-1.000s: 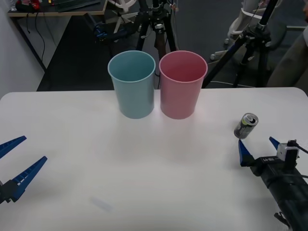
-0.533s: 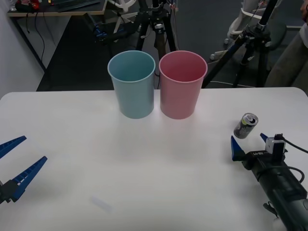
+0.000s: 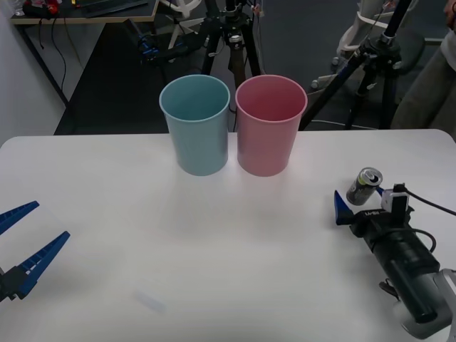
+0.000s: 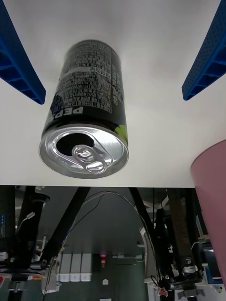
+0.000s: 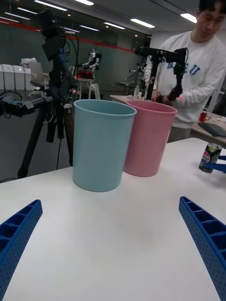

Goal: Grasp the object on the table and drop it into the matching bin: aluminum can to the light blue bin, PET bottle to the pink bin.

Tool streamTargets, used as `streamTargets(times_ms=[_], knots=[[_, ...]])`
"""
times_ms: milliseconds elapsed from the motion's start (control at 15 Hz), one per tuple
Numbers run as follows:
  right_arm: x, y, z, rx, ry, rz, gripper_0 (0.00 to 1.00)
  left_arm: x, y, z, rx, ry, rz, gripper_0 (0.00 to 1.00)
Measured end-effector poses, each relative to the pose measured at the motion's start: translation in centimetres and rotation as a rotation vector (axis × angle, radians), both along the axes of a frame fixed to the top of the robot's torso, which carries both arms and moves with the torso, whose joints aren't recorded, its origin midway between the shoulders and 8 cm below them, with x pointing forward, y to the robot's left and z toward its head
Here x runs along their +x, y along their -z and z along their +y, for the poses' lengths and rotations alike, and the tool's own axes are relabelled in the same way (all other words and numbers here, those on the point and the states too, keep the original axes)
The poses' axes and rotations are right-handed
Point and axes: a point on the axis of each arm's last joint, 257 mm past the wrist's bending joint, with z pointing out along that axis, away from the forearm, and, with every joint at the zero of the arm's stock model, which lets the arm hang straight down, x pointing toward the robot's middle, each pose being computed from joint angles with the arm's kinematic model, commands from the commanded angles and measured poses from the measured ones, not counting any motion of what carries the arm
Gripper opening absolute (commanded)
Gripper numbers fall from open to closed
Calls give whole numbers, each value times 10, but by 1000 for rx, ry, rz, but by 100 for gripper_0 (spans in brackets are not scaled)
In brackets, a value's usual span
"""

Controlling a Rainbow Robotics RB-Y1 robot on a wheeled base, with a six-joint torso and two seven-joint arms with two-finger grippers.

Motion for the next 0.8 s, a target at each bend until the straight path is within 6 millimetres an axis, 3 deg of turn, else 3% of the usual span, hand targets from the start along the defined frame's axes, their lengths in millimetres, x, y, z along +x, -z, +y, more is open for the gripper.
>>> streamTargets(times_ms=[267,800], knots=[[12,-1,1,-8,6,4,100,0,0,0,0,0,0,100],[26,-12,-16,-38,61,2,100,0,0,0,0,0,0,100]])
